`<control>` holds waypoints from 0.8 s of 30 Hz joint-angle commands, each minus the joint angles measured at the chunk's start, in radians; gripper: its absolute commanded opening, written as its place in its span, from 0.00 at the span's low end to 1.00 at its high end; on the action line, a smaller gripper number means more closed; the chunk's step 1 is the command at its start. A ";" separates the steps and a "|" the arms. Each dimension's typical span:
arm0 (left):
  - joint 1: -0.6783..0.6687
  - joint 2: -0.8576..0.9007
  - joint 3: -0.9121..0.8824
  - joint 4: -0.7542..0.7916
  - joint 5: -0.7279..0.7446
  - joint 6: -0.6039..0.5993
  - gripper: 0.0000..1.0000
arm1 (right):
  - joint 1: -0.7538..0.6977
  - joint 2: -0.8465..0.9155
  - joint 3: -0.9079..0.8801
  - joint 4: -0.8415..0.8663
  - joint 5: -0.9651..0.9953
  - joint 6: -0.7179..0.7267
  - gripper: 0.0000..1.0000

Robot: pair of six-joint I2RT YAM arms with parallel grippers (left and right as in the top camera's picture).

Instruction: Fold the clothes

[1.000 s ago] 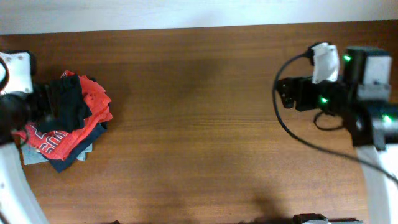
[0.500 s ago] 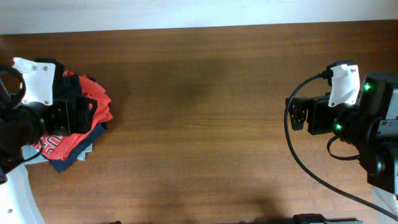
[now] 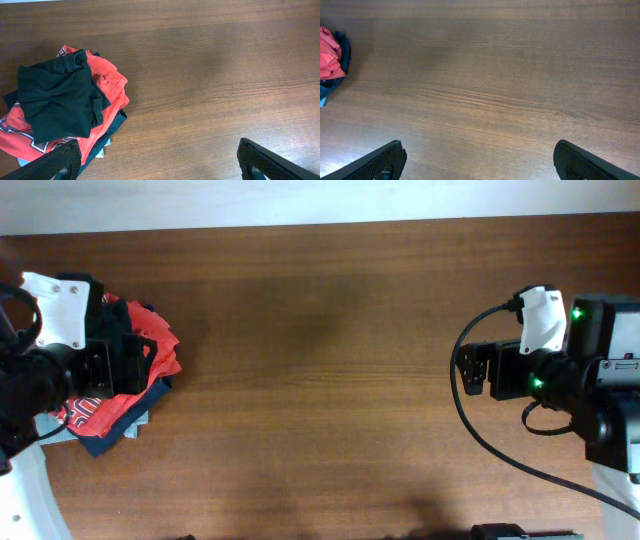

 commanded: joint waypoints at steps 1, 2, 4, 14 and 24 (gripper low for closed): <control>-0.004 0.003 0.002 0.002 0.017 0.018 0.99 | -0.001 -0.063 0.011 0.006 0.017 -0.058 0.99; -0.004 0.003 0.002 0.002 0.017 0.018 0.99 | -0.001 -0.084 0.011 0.006 0.023 -0.067 0.99; -0.004 0.003 0.002 0.002 0.017 0.018 0.99 | -0.001 -0.147 0.011 0.010 0.060 -0.066 0.99; -0.004 0.003 0.002 0.002 0.017 0.018 0.99 | -0.001 -0.424 -0.122 0.151 0.272 -0.070 0.99; -0.004 0.003 0.002 0.002 0.017 0.018 0.99 | -0.001 -0.752 -0.686 0.390 0.251 -0.066 0.99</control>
